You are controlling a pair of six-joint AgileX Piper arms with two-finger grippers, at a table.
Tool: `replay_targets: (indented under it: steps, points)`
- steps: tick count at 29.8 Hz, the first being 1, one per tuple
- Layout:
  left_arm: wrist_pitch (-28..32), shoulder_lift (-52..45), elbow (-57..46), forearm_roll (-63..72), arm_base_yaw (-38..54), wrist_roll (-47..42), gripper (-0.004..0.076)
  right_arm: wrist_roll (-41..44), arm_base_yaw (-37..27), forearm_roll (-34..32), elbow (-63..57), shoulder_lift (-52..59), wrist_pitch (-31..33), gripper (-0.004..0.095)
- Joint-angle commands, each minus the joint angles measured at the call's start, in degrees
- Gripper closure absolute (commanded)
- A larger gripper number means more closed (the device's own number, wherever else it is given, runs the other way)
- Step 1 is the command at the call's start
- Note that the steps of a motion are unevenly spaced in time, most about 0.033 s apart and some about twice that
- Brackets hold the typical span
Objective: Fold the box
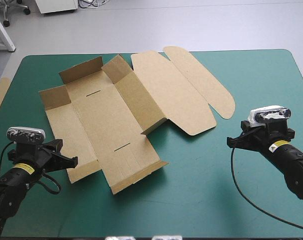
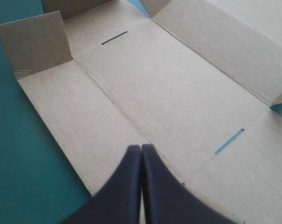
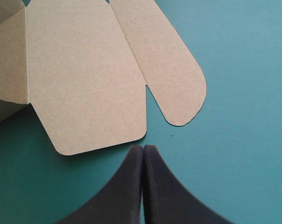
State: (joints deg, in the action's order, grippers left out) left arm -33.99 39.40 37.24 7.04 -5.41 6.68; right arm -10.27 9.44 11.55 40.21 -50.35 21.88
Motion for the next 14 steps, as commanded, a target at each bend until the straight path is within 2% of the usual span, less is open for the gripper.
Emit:
replay_targets:
  steps: [1, 14]
  points:
    - [3.92, -0.22, 2.01, 0.74, -0.36, -0.24, 0.0734, -0.29, 0.0, 0.16, 1.65, 0.72, -3.72, 0.0927]
    - [3.92, -0.22, 2.01, 0.72, -0.36, -0.24, 0.0734, -0.29, 0.0, 0.39, 1.65, 0.72, -3.72, 0.0927]
